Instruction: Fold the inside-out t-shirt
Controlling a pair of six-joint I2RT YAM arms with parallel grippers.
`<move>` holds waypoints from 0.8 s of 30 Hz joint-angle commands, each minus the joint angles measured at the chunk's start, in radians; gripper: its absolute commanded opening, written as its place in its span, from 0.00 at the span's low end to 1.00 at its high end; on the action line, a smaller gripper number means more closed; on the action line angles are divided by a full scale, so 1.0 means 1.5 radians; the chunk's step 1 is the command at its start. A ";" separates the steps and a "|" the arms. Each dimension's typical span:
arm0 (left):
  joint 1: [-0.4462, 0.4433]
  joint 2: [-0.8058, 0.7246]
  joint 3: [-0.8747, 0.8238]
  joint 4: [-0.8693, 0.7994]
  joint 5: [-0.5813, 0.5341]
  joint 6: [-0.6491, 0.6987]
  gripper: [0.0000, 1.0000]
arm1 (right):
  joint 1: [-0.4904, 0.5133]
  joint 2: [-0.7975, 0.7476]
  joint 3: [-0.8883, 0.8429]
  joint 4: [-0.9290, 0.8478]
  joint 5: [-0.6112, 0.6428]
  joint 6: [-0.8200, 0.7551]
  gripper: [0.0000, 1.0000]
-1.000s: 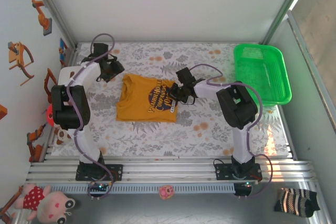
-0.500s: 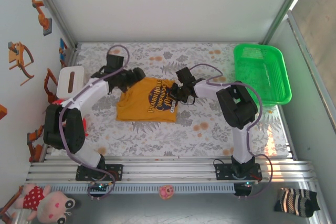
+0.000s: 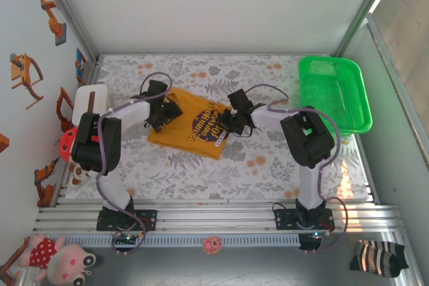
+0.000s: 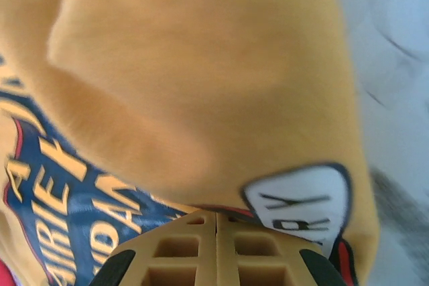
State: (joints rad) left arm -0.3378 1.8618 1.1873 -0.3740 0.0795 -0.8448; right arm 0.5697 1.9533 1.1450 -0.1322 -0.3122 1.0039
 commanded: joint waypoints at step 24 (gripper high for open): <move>-0.016 -0.111 0.003 0.021 0.157 -0.051 0.87 | -0.056 -0.038 0.123 -0.182 -0.083 -0.318 0.07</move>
State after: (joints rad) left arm -0.3523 1.6871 1.3037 -0.4248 0.3134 -0.7944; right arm 0.4904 1.8397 1.3121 -0.3443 -0.3824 0.6338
